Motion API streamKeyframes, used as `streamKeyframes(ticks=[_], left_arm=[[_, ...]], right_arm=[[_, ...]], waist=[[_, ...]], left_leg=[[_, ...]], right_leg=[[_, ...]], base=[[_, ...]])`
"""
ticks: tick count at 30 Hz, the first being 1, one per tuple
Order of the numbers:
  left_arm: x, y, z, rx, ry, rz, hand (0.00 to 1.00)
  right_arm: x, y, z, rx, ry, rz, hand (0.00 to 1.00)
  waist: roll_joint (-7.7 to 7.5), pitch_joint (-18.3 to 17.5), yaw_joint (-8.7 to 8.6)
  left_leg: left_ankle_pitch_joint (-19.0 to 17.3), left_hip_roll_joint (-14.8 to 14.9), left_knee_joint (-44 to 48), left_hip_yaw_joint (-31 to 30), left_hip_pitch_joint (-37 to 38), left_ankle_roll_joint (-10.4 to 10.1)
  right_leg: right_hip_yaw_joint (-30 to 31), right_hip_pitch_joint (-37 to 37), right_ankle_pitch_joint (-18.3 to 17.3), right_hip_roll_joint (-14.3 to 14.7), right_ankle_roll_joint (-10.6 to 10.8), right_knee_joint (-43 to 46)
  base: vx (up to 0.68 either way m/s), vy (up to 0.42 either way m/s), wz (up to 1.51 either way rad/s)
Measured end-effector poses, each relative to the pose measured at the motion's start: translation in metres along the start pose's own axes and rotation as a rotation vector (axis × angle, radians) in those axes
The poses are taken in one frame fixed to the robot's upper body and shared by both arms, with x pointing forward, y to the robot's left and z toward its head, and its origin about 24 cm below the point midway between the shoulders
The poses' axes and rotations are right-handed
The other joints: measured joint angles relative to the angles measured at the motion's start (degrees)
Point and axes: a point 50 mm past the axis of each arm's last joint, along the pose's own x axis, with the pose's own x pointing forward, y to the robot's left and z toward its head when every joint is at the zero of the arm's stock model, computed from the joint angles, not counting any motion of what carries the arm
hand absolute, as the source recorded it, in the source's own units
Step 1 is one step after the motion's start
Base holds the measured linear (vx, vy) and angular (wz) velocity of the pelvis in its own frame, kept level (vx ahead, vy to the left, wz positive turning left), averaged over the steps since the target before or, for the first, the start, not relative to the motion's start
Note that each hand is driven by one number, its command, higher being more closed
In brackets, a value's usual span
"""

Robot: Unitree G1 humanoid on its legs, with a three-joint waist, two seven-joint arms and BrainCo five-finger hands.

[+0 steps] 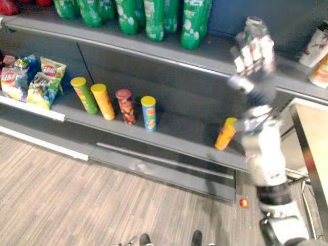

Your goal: Put the gum and the chips on the shelf.

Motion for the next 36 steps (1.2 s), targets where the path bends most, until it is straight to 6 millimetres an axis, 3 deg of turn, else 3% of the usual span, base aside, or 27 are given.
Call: streamKeyframes(ticks=[6,11,14,17,21,25,36], left_arm=[[0.000,0.003,-0.001,-0.005,0.001,0.018,0.00],[0.000,0.003,-0.001,0.001,0.002,0.020,0.00],[0.000,0.002,0.000,0.035,-0.001,0.019,0.00],[0.000,0.001,-0.002,0.039,0.006,0.017,0.00],[0.000,-0.002,-0.004,0.040,0.010,0.011,0.00],[-0.001,-0.007,-0.007,0.017,0.018,0.000,0.00],[-0.001,-0.011,-0.005,0.022,-0.002,-0.012,0.00]], right_arm=[[-0.041,0.038,-0.043,0.108,0.230,0.177,0.00],[-0.084,0.041,-0.081,0.181,0.455,0.171,0.00],[-0.132,0.037,-0.110,0.221,0.682,0.114,0.00],[-0.177,0.029,-0.126,0.230,0.860,0.036,0.00],[-0.225,0.009,-0.136,0.134,1.045,-0.062,0.00],[-0.276,-0.032,-0.138,0.002,1.231,-0.266,0.00],[-0.368,-0.067,-0.127,-0.048,1.521,-0.714,0.00]], waist=[[-0.63,-0.44,-0.03],[-0.42,-0.44,-0.05],[0.01,-0.58,-0.02],[0.58,-0.90,-0.08],[1.71,-1.16,-0.11],[2.87,-1.54,-0.13],[3.72,-1.17,-0.15]], left_leg=[[-0.03,-0.14,0.00,-0.13,-0.25,-0.05],[-0.02,-0.29,0.00,-0.05,-0.20,0.00],[-0.10,-0.37,0.00,-0.01,-0.26,0.06],[-0.27,-0.51,0.00,-0.06,-0.32,0.08],[-0.61,-0.83,0.00,-0.17,-0.42,0.38],[-0.80,-1.36,0.00,-0.19,-0.38,0.44],[-1.23,-2.04,0.01,-1.45,-0.36,0.57]], right_leg=[[0.02,-0.55,-0.16,-0.21,-0.19,0.76],[0.05,-0.73,-0.26,-0.36,-0.27,1.27],[0.05,-0.60,-0.30,-0.42,-0.30,1.07],[0.00,-0.51,-0.58,-0.55,-0.71,0.87],[-0.06,-0.45,-0.71,-0.83,-0.52,0.69],[-0.12,-0.40,-0.77,-1.36,-0.42,0.71],[-1.49,-0.05,-1.41,-2.18,0.73,1.38]], base=[[0.00,0.000,0.00],[0.00,0.000,0.00],[0.01,0.000,0.02],[0.02,0.000,0.01],[0.01,0.001,0.00],[0.03,0.011,0.00],[0.03,0.002,0.06]])
